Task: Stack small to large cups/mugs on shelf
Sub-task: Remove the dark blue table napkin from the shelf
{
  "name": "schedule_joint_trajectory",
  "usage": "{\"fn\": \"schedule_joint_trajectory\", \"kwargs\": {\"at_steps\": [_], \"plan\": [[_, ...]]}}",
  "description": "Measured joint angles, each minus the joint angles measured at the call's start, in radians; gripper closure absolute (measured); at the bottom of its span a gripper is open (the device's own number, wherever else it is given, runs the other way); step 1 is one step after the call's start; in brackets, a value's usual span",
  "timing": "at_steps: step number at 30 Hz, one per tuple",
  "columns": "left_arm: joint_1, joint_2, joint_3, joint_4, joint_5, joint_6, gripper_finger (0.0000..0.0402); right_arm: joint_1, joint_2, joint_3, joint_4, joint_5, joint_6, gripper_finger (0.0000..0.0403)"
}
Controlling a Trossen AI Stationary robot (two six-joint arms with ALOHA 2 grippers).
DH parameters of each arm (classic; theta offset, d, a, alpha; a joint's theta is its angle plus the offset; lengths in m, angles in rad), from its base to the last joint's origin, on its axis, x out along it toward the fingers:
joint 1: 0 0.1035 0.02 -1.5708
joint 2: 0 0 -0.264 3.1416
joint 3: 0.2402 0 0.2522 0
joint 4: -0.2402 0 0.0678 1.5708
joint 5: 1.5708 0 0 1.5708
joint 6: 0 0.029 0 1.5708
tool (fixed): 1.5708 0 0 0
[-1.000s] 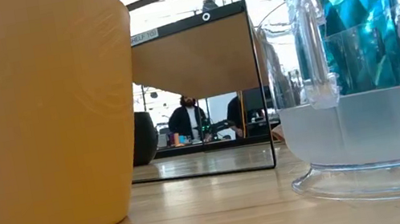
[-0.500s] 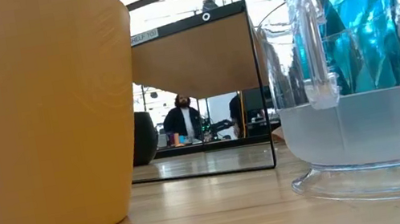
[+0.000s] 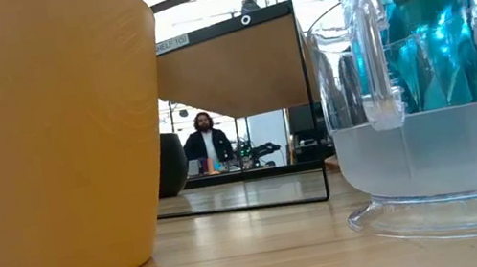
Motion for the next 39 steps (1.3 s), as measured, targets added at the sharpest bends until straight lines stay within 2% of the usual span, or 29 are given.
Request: {"fn": "schedule_joint_trajectory", "kwargs": {"at_steps": [8,12,22,27,30,34,39], "plan": [[0.000,0.000,0.000,0.000,0.000,-0.004,0.0364,0.031,0.000,-0.106,-0.001,-0.007,0.162,0.0403],[0.000,0.000,0.000,0.000,0.000,-0.014,0.0364,0.055,0.000,-0.133,-0.001,-0.054,0.224,0.0403],[0.000,0.000,0.000,0.000,-0.001,-0.014,0.0364,0.064,-0.001,-0.139,0.001,-0.051,0.179,0.0403],[0.000,0.000,0.000,0.000,-0.001,-0.014,0.0364,0.064,-0.013,-0.139,0.004,0.070,0.159,0.0403],[0.000,0.000,0.000,0.000,-0.001,-0.014,0.0364,0.064,-0.020,-0.139,0.004,0.075,0.138,0.0403],[0.000,0.000,0.000,0.000,-0.001,-0.014,0.0364,0.060,-0.019,-0.139,-0.020,0.075,0.154,0.0403],[0.000,0.000,0.000,0.000,-0.001,-0.015,0.0364,0.053,-0.019,-0.139,-0.068,0.073,0.253,0.0403]]}}
